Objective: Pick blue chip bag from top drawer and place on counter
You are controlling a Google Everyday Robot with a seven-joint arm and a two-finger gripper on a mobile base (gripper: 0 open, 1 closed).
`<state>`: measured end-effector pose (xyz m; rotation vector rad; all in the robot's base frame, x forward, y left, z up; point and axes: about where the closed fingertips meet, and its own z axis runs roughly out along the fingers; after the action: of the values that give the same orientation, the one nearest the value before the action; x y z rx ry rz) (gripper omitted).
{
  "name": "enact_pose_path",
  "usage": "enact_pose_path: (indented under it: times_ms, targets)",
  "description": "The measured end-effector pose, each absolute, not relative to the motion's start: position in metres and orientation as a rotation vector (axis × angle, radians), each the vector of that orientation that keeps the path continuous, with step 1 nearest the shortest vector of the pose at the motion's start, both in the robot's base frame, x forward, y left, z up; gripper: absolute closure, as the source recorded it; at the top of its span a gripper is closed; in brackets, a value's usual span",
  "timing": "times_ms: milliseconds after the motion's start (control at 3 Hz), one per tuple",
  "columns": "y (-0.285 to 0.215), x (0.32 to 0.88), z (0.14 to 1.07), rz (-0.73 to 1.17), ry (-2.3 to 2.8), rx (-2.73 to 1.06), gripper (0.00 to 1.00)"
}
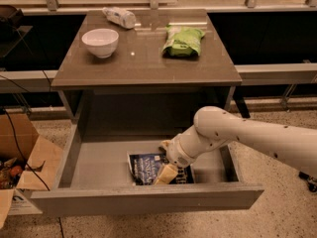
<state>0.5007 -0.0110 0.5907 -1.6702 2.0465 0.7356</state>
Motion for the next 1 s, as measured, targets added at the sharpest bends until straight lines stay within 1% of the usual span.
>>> enact_pose_path:
  times_ms: [333, 667, 1000]
  targets:
    - [-0.011, 0.499, 0.593, 0.739, 2.050, -1.669, 0.42]
    - [-0.009, 0.502, 0.620, 0.691, 2.027, -1.638, 0.66]
    - [-0.009, 0.513, 0.672, 0.638, 1.946, -1.589, 0.89]
